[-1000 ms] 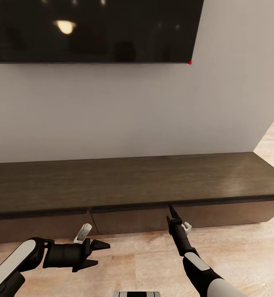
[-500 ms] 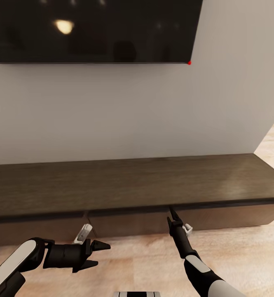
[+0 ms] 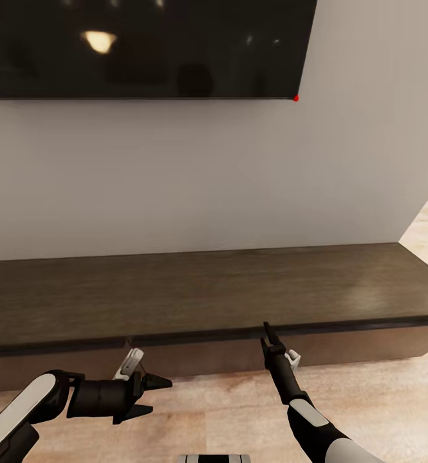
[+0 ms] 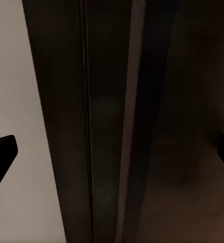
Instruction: Place each of the two pumpkins and all three candles from the living room inside a cabinet in the living room (use any cabinet), then make sure every cabinet is closed, and position the cauldron so it is next to a table in the living room.
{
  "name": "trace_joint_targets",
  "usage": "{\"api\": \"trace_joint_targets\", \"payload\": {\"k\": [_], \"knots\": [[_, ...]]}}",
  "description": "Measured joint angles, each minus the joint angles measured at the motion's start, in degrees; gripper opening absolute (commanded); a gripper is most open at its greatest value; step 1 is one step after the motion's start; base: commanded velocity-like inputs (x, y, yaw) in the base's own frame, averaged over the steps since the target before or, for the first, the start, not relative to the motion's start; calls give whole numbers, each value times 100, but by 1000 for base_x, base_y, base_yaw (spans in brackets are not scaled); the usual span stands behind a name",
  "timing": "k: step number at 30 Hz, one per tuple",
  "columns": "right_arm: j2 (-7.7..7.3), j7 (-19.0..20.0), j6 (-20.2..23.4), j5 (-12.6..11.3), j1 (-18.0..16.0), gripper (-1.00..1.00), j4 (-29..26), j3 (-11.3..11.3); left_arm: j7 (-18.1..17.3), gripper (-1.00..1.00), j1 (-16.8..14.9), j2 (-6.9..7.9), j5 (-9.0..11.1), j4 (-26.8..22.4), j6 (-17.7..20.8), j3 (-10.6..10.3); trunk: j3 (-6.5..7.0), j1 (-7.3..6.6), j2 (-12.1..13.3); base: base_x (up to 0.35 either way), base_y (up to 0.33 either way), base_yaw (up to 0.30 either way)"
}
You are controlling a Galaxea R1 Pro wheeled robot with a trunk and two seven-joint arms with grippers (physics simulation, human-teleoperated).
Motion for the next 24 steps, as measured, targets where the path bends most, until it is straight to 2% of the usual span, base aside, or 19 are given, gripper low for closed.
{"api": "trace_joint_targets", "payload": {"k": [9,24], "knots": [[4,-26,-7,3,-29,100,5,1,-1,100,-2,-1,0,2,0,4,1,1,1,-73,0,0],[8,-27,-7,3,-29,100,8,-1,-1,100,-1,-1,-2,3,-2,-4,1,0,0,-5,0,0]]}}
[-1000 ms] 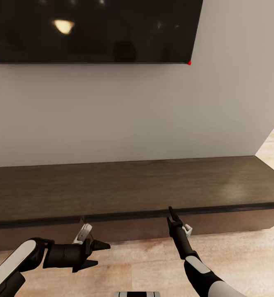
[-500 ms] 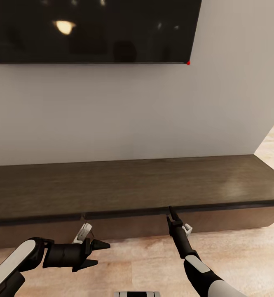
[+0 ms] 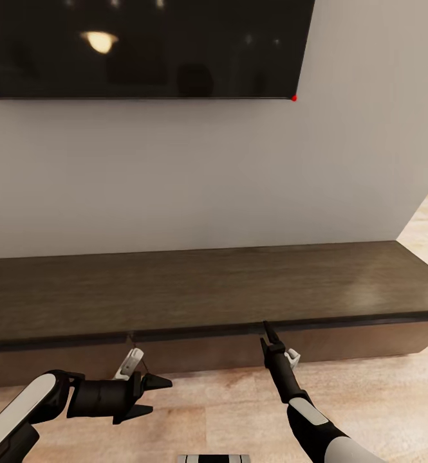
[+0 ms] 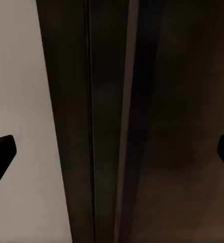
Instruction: Place each of the two pumpkins and all three candles from the living room inside a cabinet in the living room (use any cabinet), then make sure every cabinet is closed, and position the cauldron so it is next to a table in the living room.
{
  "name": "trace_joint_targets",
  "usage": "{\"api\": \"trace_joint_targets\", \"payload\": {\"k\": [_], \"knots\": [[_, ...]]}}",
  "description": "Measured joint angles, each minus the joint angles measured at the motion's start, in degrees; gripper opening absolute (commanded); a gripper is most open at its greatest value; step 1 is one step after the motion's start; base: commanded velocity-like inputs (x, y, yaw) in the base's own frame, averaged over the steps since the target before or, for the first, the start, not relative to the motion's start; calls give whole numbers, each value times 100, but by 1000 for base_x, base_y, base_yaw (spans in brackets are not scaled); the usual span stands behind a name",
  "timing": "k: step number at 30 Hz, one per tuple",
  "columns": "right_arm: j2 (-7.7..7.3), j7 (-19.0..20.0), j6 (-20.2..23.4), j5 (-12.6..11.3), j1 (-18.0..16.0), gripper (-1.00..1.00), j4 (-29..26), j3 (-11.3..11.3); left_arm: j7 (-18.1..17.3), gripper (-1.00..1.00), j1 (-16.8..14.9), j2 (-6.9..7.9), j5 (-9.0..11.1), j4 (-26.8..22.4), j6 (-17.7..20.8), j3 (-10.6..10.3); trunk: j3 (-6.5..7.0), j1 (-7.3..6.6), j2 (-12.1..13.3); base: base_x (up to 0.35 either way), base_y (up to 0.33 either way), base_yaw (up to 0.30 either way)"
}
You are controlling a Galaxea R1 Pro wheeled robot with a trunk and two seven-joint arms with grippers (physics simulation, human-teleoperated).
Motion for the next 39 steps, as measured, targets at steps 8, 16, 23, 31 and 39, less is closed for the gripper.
{"api": "trace_joint_targets", "payload": {"k": [8,16,23,31,39], "knots": [[-7,-2,0,0,0,100,2,0,0,100,-1,0,3,-5,2,33,0,0,0,0,0,0],[-7,-1,0,-3,0,100,2,0,0,100,0,0,7,-8,2,44,-67,8,-4,0,0,0],[-7,0,0,-1,0,100,2,0,0,100,-1,0,7,-3,2,47,-67,8,-4,0,0,0],[-1,-8,0,-8,0,-100,2,0,0,100,-1,0,4,-5,2,39,-67,8,-4,0,0,0],[3,-41,-17,13,3,-100,15,19,0,100,-1,0,6,-1,2,24,-67,9,-3,0,0,0]]}}
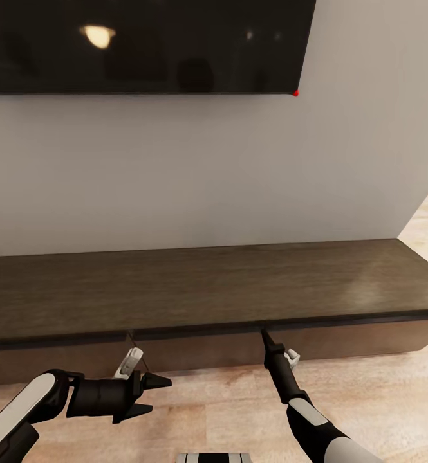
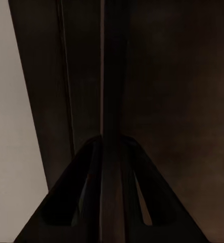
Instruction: Place each of the two pumpkins and all three candles from the living room inside a cabinet in the living room (use any cabinet), then make sure every cabinet is closed, and position the cauldron so it is next to a table in the living room.
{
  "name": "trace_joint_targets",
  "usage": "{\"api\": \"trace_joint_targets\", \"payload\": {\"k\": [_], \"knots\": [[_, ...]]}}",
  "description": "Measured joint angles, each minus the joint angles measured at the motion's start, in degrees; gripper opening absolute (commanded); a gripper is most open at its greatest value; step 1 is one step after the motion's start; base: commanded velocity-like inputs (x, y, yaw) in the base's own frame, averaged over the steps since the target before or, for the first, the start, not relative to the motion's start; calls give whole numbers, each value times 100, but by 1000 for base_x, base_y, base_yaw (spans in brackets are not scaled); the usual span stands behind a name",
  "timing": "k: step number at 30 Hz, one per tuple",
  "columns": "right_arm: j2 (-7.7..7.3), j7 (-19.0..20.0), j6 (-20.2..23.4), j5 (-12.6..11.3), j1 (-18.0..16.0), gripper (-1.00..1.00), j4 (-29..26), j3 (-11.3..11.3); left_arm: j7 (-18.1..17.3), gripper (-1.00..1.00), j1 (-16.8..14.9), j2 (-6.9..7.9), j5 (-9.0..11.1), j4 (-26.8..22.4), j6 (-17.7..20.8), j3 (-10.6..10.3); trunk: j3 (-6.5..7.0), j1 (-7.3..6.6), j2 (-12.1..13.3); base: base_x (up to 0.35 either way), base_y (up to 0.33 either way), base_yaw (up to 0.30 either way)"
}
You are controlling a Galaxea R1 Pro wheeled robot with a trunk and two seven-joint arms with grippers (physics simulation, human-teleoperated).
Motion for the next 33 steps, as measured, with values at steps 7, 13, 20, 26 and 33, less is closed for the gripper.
{"api": "trace_joint_targets", "payload": {"k": [7,13,20,26,33], "knots": [[-2,0,0,6,0,-100,0,0,0,100,0,0,-1,1,0,-3,0,0,0,0,0,0],[2,0,0,3,1,-100,0,-6,0,100,0,0,-2,1,0,-18,0,0,0,0,0,0],[-1,-14,0,3,1,-100,-7,0,0,100,0,0,-6,1,-2,-19,0,0,0,0,0,0],[4,-15,8,-6,-1,-100,-4,-11,0,100,0,0,-5,1,-3,-36,0,0,0,-10,0,0],[-2,-14,12,-15,-2,-100,-3,-29,0,100,0,0,-5,1,-2,-46,0,2,0,-182,0,0]]}}
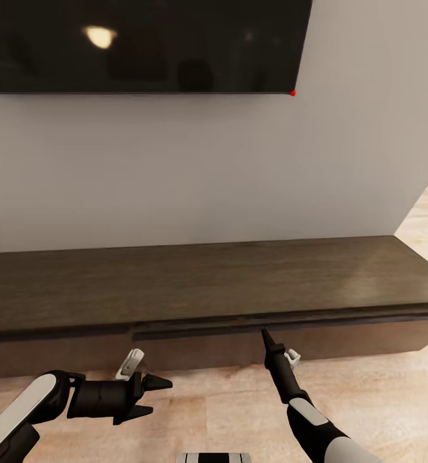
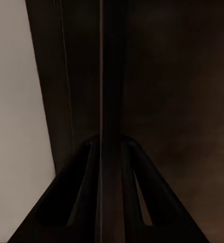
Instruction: Place each of the two pumpkins and all three candles from the living room inside a cabinet in the living room (use any cabinet), then make sure every cabinet is closed, and position the cauldron so it is next to a table in the living room.
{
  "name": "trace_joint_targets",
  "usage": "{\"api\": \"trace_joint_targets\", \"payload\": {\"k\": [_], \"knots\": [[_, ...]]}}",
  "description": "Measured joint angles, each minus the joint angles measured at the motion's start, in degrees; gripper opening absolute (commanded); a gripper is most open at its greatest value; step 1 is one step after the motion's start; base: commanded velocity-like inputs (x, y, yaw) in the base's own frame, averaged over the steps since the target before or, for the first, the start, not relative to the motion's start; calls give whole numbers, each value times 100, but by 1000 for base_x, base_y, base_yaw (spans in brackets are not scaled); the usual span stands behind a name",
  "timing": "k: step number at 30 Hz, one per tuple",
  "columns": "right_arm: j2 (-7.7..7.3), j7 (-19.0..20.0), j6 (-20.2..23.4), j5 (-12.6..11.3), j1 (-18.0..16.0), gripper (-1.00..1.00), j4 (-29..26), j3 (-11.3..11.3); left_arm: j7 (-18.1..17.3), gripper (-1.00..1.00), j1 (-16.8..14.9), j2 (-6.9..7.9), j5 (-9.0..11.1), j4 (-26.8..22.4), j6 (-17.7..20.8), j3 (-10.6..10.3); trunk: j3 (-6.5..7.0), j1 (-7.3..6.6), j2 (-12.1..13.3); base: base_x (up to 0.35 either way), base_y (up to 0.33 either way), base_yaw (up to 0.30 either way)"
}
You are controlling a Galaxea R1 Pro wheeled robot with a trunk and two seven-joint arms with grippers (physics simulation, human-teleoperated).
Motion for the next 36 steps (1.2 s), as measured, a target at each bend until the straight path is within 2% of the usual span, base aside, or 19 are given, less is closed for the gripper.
{"api": "trace_joint_targets", "payload": {"k": [24,36], "knots": [[-13,2,4,-67,-1,-100,4,-143,1,100,3,1,0,-2,-1,0,0,0,0,-283,0,0],[-20,1,3,-74,-1,-100,3,-156,0,100,2,-3,1,-2,1,-3,0,-2,0,-108,0,0]]}}
